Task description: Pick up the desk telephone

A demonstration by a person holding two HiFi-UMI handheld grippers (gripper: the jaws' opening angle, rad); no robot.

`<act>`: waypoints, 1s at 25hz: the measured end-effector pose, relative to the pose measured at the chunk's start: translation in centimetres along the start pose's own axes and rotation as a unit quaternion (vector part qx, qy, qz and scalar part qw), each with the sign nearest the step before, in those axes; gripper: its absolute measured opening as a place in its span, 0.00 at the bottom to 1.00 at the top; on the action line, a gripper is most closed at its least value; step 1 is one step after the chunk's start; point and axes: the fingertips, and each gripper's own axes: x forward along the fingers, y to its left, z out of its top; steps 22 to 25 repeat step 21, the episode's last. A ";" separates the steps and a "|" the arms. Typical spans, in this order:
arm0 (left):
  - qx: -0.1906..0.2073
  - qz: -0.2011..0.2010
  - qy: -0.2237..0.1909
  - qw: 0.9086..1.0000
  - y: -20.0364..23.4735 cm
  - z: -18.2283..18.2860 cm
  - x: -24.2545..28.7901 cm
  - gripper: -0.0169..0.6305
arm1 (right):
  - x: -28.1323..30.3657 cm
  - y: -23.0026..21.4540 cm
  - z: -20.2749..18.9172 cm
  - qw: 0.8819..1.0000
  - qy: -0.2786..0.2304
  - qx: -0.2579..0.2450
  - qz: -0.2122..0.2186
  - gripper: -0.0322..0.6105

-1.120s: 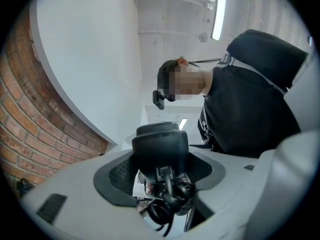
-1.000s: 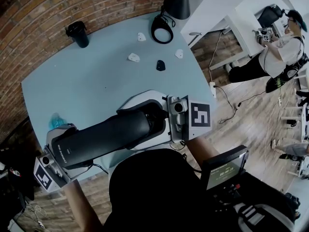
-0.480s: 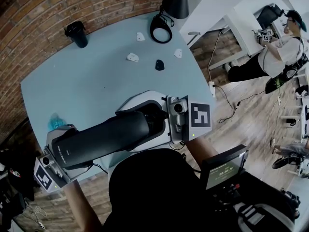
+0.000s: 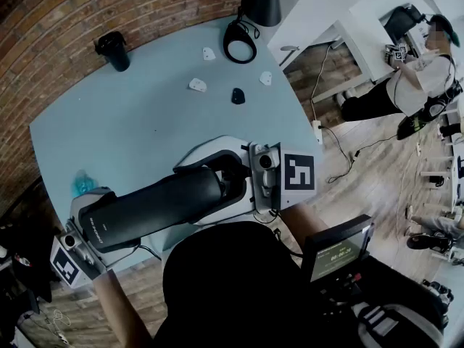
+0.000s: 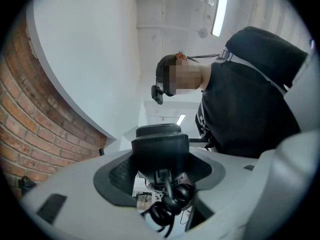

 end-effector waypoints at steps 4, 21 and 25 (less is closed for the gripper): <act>-0.003 0.002 0.009 1.000 0.0 -0.4 -0.1 0.50 | -0.1 0.0 -0.4 1.000 0.008 0.001 0.000 0.47; -0.006 0.007 0.041 0.999 0.1 -1.9 -0.6 0.50 | -0.8 -0.2 -2.2 0.999 0.051 0.004 -0.001 0.47; -0.006 0.007 0.041 0.999 0.1 -1.9 -0.6 0.50 | -0.8 -0.2 -2.2 0.999 0.051 0.004 -0.001 0.47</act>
